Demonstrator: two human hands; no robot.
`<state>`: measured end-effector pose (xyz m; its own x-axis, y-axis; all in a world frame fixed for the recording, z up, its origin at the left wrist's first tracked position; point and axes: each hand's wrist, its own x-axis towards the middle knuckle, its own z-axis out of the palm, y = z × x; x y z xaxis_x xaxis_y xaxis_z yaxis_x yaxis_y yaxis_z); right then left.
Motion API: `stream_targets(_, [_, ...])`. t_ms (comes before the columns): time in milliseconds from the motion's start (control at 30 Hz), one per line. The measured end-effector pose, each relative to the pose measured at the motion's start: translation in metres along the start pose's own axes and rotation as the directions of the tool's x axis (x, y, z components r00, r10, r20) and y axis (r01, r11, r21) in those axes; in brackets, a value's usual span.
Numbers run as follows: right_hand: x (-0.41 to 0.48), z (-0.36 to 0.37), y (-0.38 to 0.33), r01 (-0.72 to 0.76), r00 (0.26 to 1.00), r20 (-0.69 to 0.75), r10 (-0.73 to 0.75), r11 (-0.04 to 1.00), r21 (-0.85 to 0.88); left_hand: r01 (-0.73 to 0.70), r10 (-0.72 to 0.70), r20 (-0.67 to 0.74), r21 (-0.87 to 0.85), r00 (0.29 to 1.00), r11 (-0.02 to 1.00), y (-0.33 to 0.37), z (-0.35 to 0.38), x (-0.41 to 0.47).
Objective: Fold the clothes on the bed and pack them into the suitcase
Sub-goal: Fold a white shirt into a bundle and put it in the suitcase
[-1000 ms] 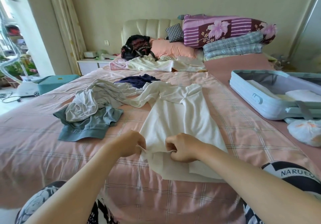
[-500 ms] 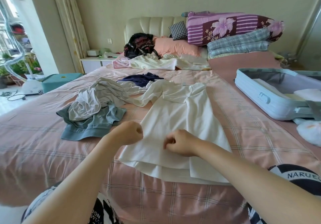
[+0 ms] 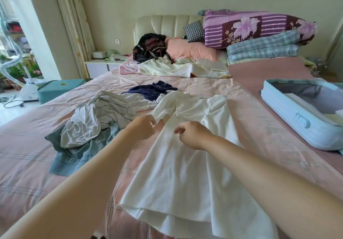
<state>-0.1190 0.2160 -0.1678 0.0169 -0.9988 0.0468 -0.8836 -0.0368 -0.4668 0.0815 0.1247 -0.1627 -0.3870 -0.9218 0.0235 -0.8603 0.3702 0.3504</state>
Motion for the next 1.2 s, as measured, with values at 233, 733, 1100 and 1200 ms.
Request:
stream_targets(233, [0.102, 0.004, 0.005, 0.052, 0.994, -0.095, -0.061, 0.994, -0.099, -0.061, 0.048, 0.044, 0.384, 0.998, 0.921, -0.02, 0.005, 0.075])
stream_targets(733, [0.165, -0.033, 0.052, -0.156, 0.852, -0.447, 0.273, 0.947, 0.281, -0.226, 0.049, -0.507, -0.294, 0.86, 0.929, 0.027, -0.017, 0.158])
stream_targets(1100, [0.115, -0.061, 0.173, -0.515, 0.852, -0.158, 0.498, 0.853, -0.086, -0.233, 0.229, -0.151, -0.009, 0.962, 0.972, 0.113, 0.056, 0.191])
stream_targets(1200, [0.132, -0.058, 0.169, -0.28, 0.959, -0.091, 0.27, 0.951, -0.128, -0.281, 0.279, -0.074, -0.01, 0.957, 0.96, 0.117, 0.067, 0.202])
